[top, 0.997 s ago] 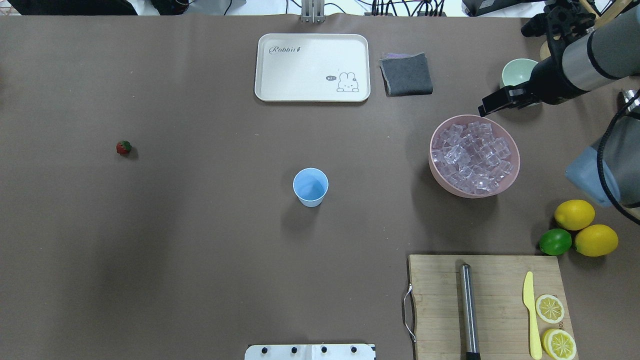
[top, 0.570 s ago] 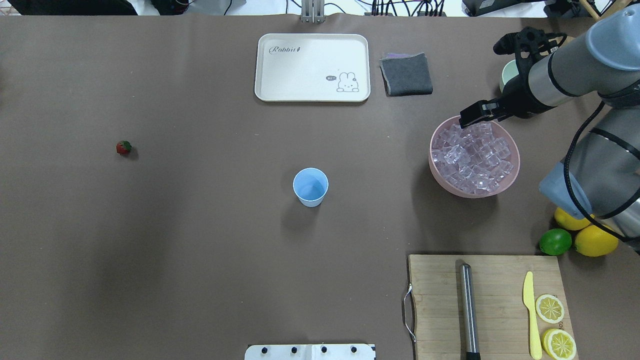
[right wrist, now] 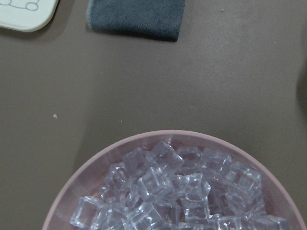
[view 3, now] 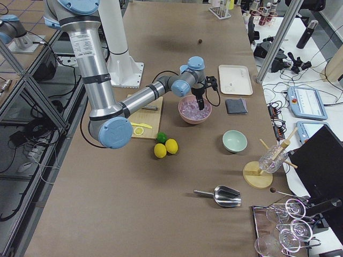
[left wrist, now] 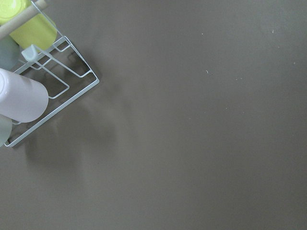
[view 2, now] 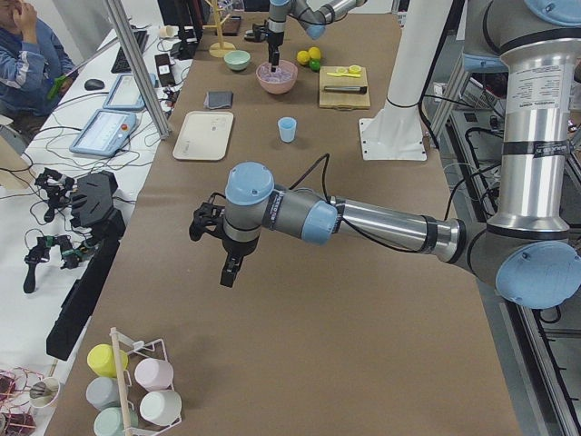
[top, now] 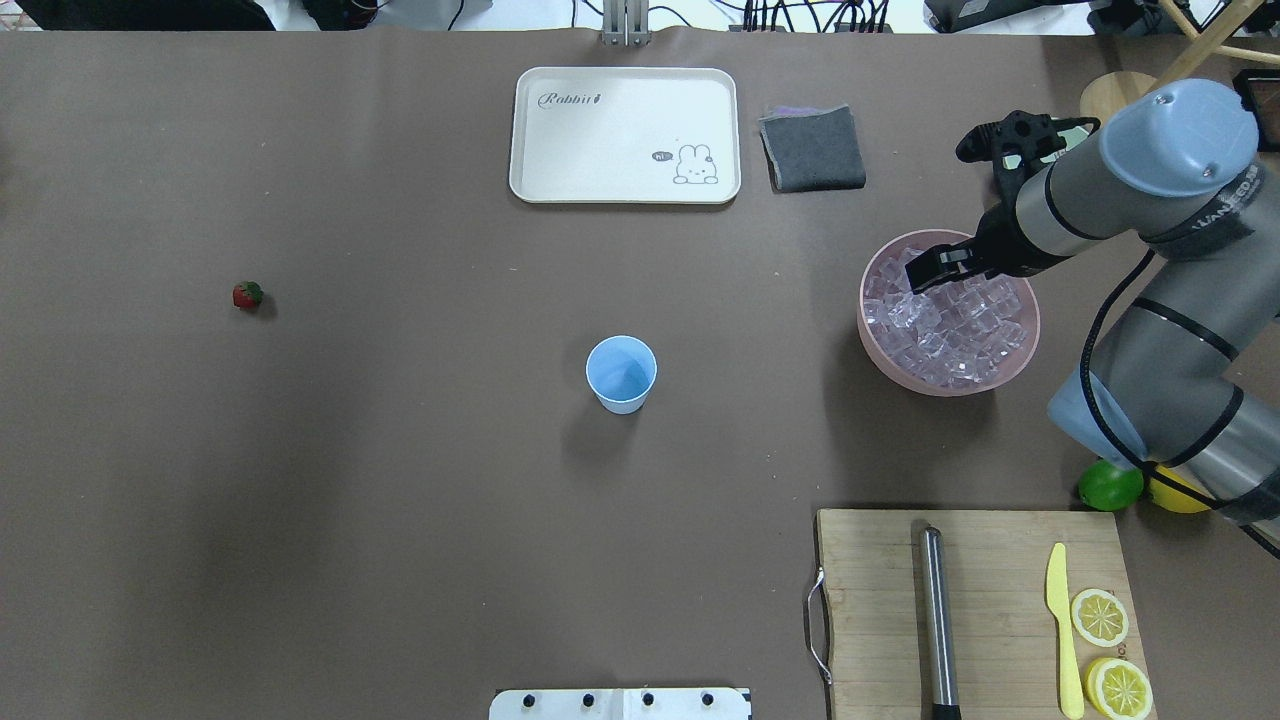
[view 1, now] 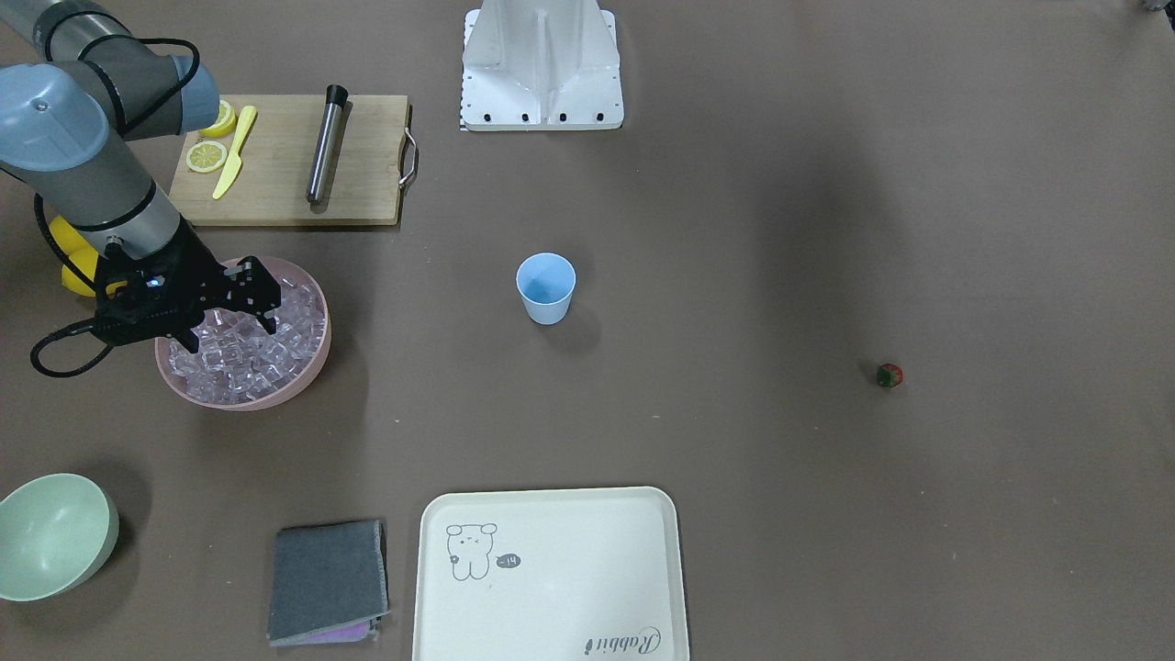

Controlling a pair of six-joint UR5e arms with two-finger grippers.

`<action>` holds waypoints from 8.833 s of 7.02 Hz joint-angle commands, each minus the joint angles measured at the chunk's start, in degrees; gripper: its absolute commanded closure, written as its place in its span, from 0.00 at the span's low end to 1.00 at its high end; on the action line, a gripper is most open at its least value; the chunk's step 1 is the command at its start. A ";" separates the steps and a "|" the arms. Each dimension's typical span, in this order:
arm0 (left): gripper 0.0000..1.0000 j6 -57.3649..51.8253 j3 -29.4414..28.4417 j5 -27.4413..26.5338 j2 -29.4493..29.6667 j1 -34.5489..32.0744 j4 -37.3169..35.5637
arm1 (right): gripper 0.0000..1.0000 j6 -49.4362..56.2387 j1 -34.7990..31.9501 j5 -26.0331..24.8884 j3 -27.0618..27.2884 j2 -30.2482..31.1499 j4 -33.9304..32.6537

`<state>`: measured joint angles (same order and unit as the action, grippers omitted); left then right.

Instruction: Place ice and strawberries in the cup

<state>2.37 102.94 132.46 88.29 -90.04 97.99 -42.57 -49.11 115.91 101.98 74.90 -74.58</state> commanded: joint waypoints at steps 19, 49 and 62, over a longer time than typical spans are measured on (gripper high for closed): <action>0.02 4.29 -2.03 -2.21 0.39 2.93 4.82 | 0.01 -11.71 -1.08 1.43 0.76 -0.63 0.05; 0.02 5.89 -3.45 -3.44 2.41 4.17 6.07 | 0.00 -25.10 1.90 -4.26 -2.04 -0.29 4.70; 0.02 6.68 -3.80 -5.02 3.47 4.52 6.16 | 0.71 -26.42 4.28 -5.51 -2.49 -0.20 4.70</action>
<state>9.05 99.20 127.44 91.79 -85.57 104.15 -68.86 -44.86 110.46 99.45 74.61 -69.87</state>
